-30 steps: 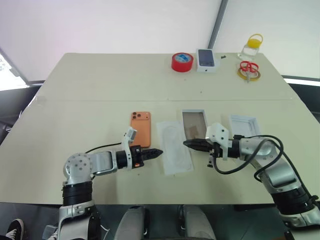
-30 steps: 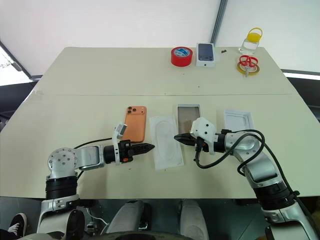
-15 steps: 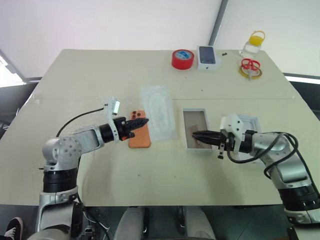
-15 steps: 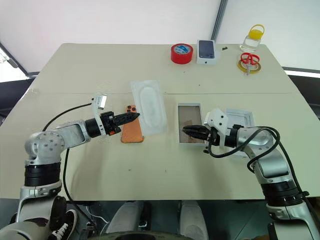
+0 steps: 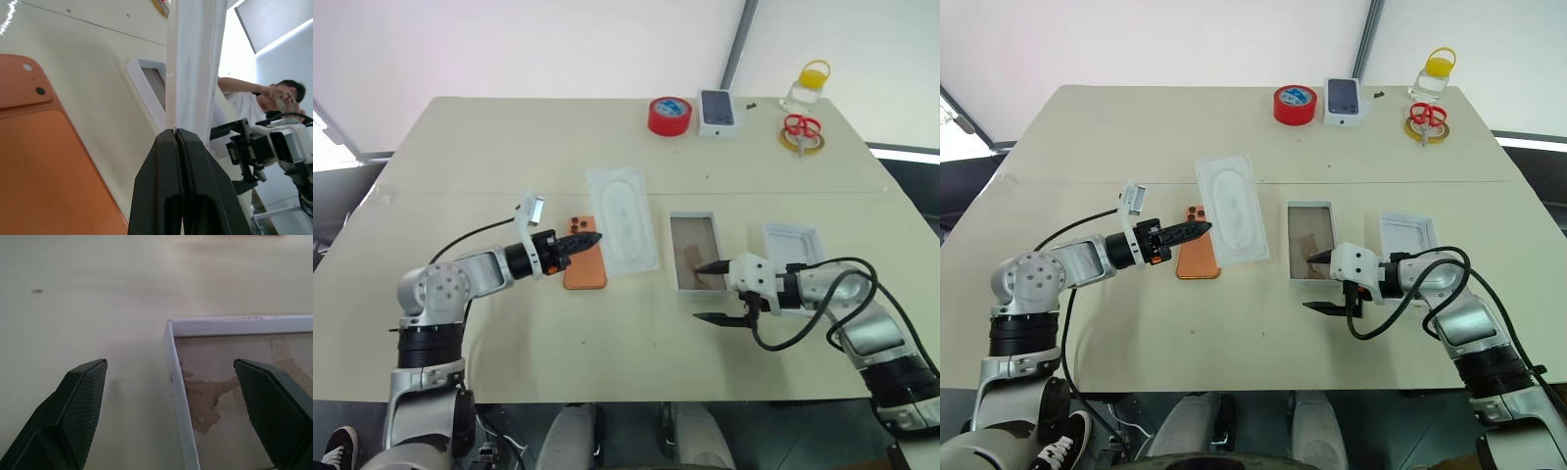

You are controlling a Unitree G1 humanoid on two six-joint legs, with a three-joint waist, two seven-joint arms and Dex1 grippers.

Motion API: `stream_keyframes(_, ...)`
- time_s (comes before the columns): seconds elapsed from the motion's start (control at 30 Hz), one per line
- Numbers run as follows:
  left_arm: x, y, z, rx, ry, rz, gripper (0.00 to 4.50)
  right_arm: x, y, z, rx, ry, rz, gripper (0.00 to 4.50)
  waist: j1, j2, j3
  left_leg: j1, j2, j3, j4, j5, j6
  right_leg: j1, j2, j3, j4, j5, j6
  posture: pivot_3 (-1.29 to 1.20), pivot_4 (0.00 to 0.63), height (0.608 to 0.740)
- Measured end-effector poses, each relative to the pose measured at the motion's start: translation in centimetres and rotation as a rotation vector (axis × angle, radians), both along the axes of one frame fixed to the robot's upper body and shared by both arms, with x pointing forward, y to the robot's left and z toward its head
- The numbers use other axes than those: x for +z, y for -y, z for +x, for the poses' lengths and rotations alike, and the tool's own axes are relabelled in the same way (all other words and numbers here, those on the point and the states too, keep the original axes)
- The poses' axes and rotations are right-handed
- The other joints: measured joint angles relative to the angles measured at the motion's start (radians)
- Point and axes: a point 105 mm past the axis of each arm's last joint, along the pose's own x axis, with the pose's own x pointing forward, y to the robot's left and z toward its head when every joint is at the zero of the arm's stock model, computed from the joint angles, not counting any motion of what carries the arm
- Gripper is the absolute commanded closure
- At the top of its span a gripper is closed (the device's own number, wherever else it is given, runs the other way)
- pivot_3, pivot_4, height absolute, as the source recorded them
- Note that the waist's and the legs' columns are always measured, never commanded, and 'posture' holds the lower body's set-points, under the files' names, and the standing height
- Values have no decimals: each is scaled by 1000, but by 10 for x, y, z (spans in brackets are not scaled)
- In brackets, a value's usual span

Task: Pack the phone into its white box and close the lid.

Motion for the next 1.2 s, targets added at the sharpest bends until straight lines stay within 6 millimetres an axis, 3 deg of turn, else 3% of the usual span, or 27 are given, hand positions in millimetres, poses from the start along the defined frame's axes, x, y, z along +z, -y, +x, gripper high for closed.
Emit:
stream_keyframes(0.1, -3, 3, -1, -1, -21, -2, 4500, -6, 1, 0, 10, -25, -22, 2053, 0, 0, 0, 0, 0, 0, 0, 0, 0, 0, 0, 0, 0, 0, 0, 0, 150, 740)
stream_keyframes(0.2, -5, 5, -2, 1, -40, -3, 4500, -11, -1, 1, 31, -24, -43, 3758, 0, 0, 0, 0, 0, 0, 0, 0, -1, 0, 0, 0, 1, 0, 0, 0, 150, 740)
stream_keyframes(0.27, -3, 4, -1, 14, -37, -1, 4500, -11, -3, 1, 31, -23, -38, 4415, 0, 0, 0, 1, 0, 0, 0, 0, -1, 0, 0, 0, 1, 0, 0, 0, 150, 740)
stream_keyframes(0.4, -3, 4, -1, 30, -53, -3, 4500, -8, -12, -3, 41, -50, -6, 4415, 0, 0, 0, 1, 0, -1, 0, 1, -1, 0, 0, 0, 1, 0, 0, 0, 150, 740)
stream_keyframes(0.63, 1, 14, -12, -47, -114, -51, 4500, 3, -53, -29, 116, -42, 72, 4415, 1, 0, 0, 1, 0, -1, 0, 1, -1, 0, 0, 0, 2, 0, 0, 0, 150, 740)
stream_keyframes(0.87, 1, 17, -15, -76, -122, -49, 4500, -2, -58, -29, 68, -33, 67, 4415, 1, 0, 0, 1, 0, -1, 0, 1, -1, 0, 0, 0, 2, 0, 0, 0, 150, 740)
stream_keyframes(0.97, 1, 18, -16, -81, -123, -50, 4500, -4, -59, -30, 65, -44, 72, 3596, 1, 0, 0, 1, 0, -1, 0, 1, -1, 0, 0, 0, 2, 0, 0, 0, 150, 740)
stream_keyframes(1.1, 0, 18, -15, -77, -121, -47, 4500, -7, -57, -34, 64, -74, 80, 1653, 2, 0, 0, 1, 0, -1, 0, 1, -1, 0, 0, 0, 1, 0, 0, 0, 150, 740)
stream_keyframes(1.2, -2, 20, -15, -78, -128, -36, 4500, -4, -51, -41, 65, -88, 86, 1653, 2, 0, 0, 0, -1, -1, 1, 1, -1, 0, 0, 0, 1, 0, 0, 0, 150, 740)
